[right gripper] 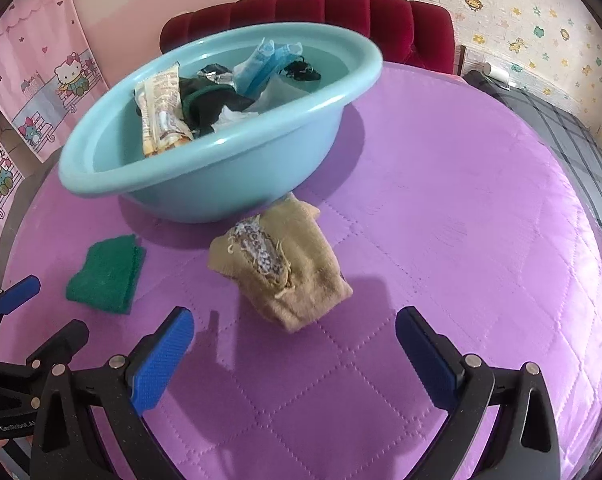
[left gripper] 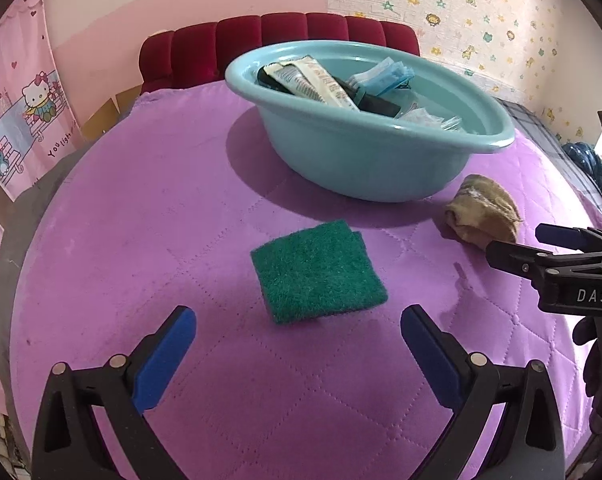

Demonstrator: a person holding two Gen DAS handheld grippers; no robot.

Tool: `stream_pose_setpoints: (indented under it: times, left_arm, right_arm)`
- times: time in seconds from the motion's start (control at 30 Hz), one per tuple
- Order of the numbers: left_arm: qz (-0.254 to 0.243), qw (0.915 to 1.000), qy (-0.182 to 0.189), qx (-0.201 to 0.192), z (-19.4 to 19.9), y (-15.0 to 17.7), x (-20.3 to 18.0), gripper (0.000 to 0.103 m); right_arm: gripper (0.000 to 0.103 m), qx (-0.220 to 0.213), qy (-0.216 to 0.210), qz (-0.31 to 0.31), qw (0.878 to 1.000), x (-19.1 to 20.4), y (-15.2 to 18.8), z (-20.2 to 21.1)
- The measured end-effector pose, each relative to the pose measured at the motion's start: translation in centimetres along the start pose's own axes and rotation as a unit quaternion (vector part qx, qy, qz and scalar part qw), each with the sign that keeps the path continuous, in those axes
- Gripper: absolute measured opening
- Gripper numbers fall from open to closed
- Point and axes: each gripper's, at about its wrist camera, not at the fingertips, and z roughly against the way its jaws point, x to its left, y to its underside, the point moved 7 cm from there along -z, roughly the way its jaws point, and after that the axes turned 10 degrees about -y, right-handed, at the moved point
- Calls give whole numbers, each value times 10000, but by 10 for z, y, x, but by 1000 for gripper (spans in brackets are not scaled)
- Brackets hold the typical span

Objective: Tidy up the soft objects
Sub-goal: 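Grasp the tan sock with the right tool while the left tool grasps the green pad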

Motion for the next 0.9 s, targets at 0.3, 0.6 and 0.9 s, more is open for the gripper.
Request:
stream_pose_setpoints:
  times: [0.3, 0.6, 0.9]
  left_arm:
    - [77, 10000, -15, 42, -9, -1, -1, 103]
    - [244, 9996, 28, 108, -9, -2, 0, 103]
    - [298, 9993, 71, 222, -27, -8, -7, 103]
  right_arm:
    - [46, -107, -148, -114, 9998, -9, -14, -16]
    - [23, -141, -268, -53, 9995, -1, -19, -6]
    - [23, -294, -353, -71, 9989, 4, -10, 17]
